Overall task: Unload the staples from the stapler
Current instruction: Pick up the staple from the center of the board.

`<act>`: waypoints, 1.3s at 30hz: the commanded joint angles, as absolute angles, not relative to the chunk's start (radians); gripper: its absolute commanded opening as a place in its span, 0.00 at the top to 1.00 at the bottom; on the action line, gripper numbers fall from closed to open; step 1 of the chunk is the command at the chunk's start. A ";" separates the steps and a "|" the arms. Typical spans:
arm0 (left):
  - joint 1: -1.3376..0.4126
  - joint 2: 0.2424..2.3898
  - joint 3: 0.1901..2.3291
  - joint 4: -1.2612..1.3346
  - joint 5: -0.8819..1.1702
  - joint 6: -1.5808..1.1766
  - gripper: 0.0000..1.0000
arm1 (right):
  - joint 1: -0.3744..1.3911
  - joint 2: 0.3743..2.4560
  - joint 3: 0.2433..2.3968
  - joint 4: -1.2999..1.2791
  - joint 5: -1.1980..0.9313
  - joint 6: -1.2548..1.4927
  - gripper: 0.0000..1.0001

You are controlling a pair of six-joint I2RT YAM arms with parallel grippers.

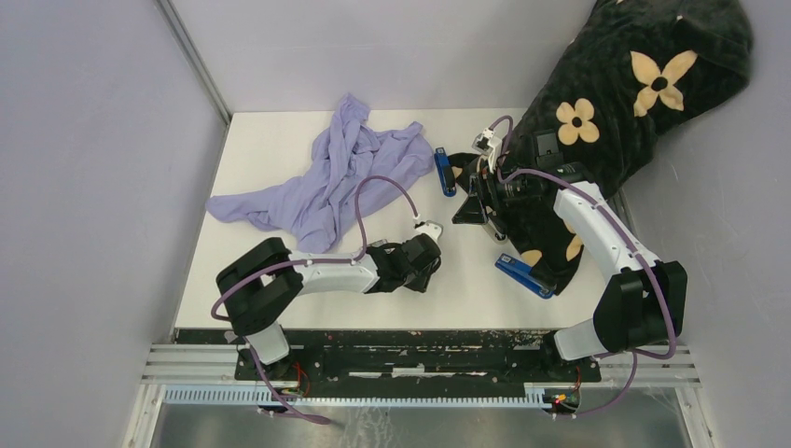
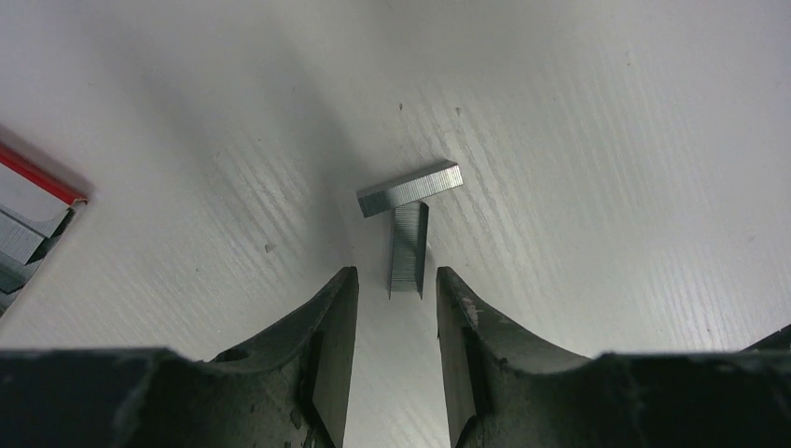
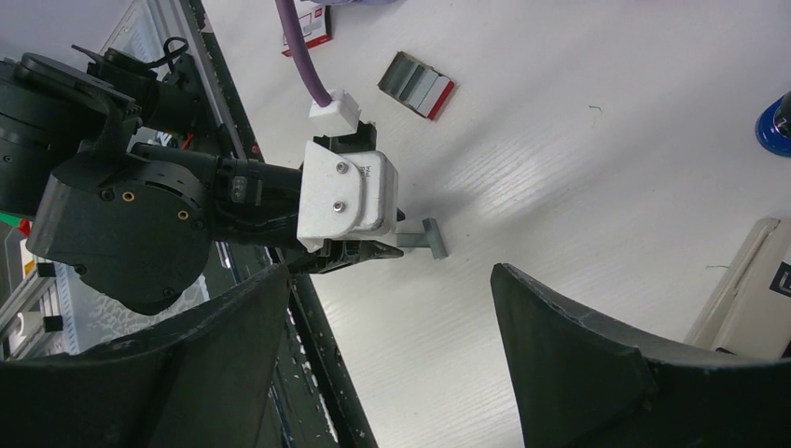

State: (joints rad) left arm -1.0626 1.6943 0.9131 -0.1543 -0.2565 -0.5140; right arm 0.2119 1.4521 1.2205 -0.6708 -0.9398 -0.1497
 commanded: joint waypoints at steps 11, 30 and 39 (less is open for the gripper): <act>-1.078 1.732 0.967 -0.165 -0.270 -0.484 0.60 | 0.207 1.434 1.220 -0.637 -0.974 -0.138 0.14; -1.088 1.641 0.912 -0.141 -0.255 -0.501 0.90 | 0.207 1.437 1.206 -0.605 -1.008 -0.106 0.14; -1.030 1.381 0.692 0.211 -0.045 -0.576 0.90 | 0.207 1.401 1.144 -0.473 -1.113 -0.004 0.14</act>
State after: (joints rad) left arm -1.0698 1.4994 0.7582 -0.0345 -0.1722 -0.5194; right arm 0.2111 1.4502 1.1603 -0.5812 -1.0203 -0.0666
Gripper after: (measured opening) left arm 0.211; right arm 0.854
